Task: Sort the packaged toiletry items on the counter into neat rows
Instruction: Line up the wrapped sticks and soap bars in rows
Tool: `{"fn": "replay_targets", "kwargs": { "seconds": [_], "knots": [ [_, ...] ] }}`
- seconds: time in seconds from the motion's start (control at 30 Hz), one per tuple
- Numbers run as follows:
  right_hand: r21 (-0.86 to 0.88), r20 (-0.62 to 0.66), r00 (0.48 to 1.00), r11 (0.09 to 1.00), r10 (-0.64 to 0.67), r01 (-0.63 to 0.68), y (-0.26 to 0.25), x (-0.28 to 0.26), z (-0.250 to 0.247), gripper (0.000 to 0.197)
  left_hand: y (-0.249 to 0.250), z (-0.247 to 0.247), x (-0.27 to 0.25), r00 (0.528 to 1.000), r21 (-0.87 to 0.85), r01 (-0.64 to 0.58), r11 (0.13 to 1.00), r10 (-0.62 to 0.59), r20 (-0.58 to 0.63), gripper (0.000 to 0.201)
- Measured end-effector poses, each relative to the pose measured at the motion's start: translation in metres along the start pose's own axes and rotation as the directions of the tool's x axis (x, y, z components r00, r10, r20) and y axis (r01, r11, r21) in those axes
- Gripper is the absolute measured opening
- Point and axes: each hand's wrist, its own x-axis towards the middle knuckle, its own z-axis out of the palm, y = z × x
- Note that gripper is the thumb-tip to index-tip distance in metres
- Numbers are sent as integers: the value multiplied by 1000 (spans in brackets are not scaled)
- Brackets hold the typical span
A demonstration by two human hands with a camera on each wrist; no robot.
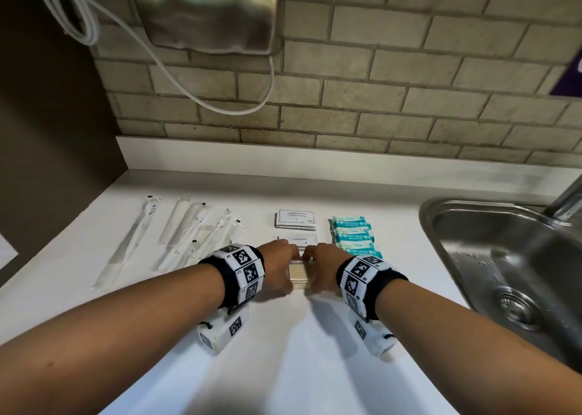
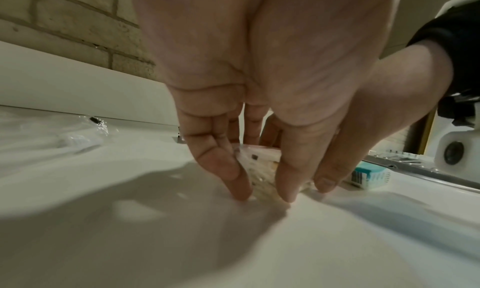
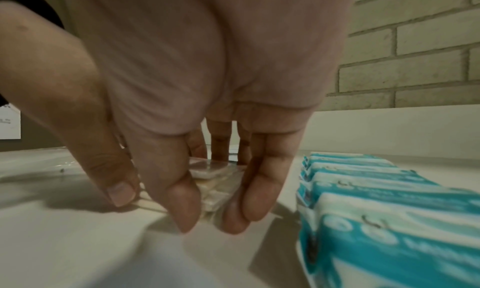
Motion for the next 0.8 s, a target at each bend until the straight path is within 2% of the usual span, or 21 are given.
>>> {"fn": "replay_targets", "kwargs": {
  "seconds": [0.2,0.3,0.43,0.57,0.6,0.7,0.8],
  "knots": [
    [-91,46,998,995,41,-37,-3,2,-15,72,-9,-17,-9,1000,-1,-8,1000,8,4,72],
    [-113,9,1000,993,17,-15,-14,5,-35,68,-30,-46,-17,1000,-29,-12,1000,12,-9,67],
    [-55,-66,997,998,-43,39,-50,19,-47,59,-82,-78,-31,984,-65,125,990,-132,-120,47],
    [-4,-27,997,998,-70,70,-95,45,-32,35,-136,-88,-40,942,-32,297,954,-298,-157,33],
    [8,-16,998,998,-67,67,-106,52,-27,36,-147,-89,-43,932,1,334,943,-330,-148,31],
    [118,-3,1000,993,20,-19,-130,72,-14,48,-172,-84,-46,906,82,421,903,-415,-79,41],
    [189,-8,994,976,109,-106,-142,86,-8,45,-187,-75,-48,892,119,450,885,-451,-17,49]
  ]
}}
